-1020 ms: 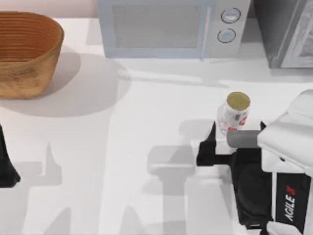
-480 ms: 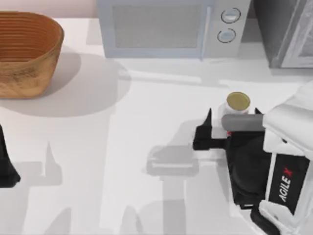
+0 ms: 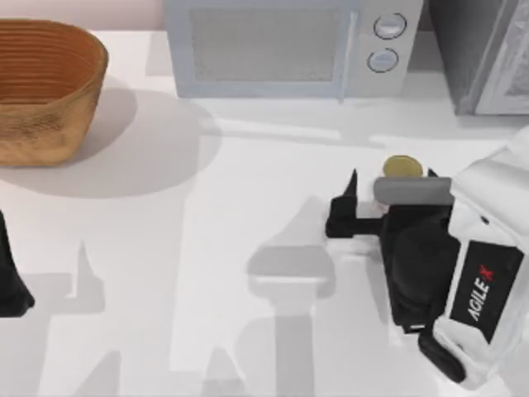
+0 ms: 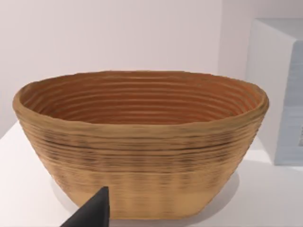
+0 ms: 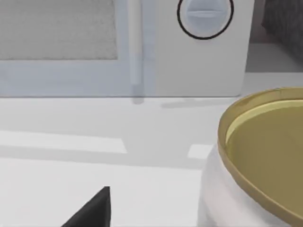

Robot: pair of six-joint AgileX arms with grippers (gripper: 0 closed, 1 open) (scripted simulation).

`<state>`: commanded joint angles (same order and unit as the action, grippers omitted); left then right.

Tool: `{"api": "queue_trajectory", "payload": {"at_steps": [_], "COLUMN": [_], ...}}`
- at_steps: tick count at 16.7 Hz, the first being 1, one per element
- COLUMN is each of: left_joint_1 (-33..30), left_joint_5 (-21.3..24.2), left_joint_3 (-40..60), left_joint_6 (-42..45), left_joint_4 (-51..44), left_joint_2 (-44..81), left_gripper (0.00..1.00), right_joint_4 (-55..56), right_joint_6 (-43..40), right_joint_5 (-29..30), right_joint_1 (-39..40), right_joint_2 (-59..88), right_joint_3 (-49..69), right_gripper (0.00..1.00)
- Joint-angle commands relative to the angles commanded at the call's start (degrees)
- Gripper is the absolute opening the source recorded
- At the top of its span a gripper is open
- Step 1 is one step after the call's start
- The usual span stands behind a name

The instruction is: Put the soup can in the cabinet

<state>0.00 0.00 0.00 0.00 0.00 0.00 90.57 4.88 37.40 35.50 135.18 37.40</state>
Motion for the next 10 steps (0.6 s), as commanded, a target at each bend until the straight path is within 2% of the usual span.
{"api": "queue_trajectory", "payload": {"at_steps": [10], "left_joint_1": [0.0], "left_joint_5": [0.0], "left_joint_3": [0.0], "left_joint_6": [0.0], "left_joint_4": [0.0], "left_joint_2": [0.0], "left_gripper": [1.0], "right_joint_4": [0.0], "right_joint_6": [0.0], "right_joint_5": [0.0], "right_joint_1": [0.0], "right_joint_2": [0.0], "right_joint_3": [0.0], "right_gripper": [0.17]}}
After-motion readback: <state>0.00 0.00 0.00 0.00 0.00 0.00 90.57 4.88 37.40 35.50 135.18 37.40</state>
